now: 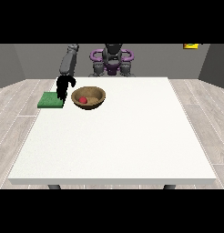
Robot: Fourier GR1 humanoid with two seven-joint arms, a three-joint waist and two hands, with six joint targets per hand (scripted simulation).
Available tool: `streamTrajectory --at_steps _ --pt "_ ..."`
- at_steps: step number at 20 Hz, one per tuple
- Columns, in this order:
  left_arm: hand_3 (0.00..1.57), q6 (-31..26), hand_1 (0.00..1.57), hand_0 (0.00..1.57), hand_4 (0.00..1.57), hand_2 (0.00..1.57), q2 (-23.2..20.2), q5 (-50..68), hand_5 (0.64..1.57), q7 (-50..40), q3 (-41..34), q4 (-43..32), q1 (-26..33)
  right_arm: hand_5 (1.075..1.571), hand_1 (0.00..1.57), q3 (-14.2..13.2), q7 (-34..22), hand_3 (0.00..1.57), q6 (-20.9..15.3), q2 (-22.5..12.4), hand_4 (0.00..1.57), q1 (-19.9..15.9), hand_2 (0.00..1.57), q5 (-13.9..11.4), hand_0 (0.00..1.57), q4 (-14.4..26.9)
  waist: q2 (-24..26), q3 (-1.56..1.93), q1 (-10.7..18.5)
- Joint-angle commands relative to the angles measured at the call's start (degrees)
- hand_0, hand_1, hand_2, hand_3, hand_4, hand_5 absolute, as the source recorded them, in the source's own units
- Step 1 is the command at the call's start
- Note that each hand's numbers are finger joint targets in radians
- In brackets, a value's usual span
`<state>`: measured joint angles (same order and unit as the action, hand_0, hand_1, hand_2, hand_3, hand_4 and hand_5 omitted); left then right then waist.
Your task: Pick the cup and pour the ball into the bowl, then pick the bowl and place it on the pad
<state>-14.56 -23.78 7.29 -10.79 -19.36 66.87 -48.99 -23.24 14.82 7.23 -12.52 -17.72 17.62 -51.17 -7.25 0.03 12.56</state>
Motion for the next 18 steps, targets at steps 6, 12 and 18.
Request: streamTrajectory --at_steps 6,12,18 --pt "0.0 -4.01 0.0 0.0 1.01 0.0 -6.49 5.65 1.535 0.1 -4.59 3.41 3.61 1.558 0.0 1.15 8.55 0.0 1.61 0.33 0.55 -5.34 0.0 -1.46 0.0 11.33 -3.75 0.02 -2.05" --pt "0.0 -4.61 0.0 0.0 1.02 0.0 -7.66 7.78 1.536 0.12 -5.65 6.8 5.73 1.548 0.0 0.89 14.21 0.0 -0.19 1.32 0.48 -8.42 0.0 -2.05 0.0 16.24 -6.08 0.01 -1.26" --pt "0.0 -5.81 0.0 0.0 1.02 0.0 -8.56 8.75 1.538 0.18 -5.96 8.31 7.6 1.547 0.0 1.3 13.8 0.0 1.06 0.35 0.46 -7.46 0.0 -2.0 0.0 15.87 -6.39 -0.01 -0.92"
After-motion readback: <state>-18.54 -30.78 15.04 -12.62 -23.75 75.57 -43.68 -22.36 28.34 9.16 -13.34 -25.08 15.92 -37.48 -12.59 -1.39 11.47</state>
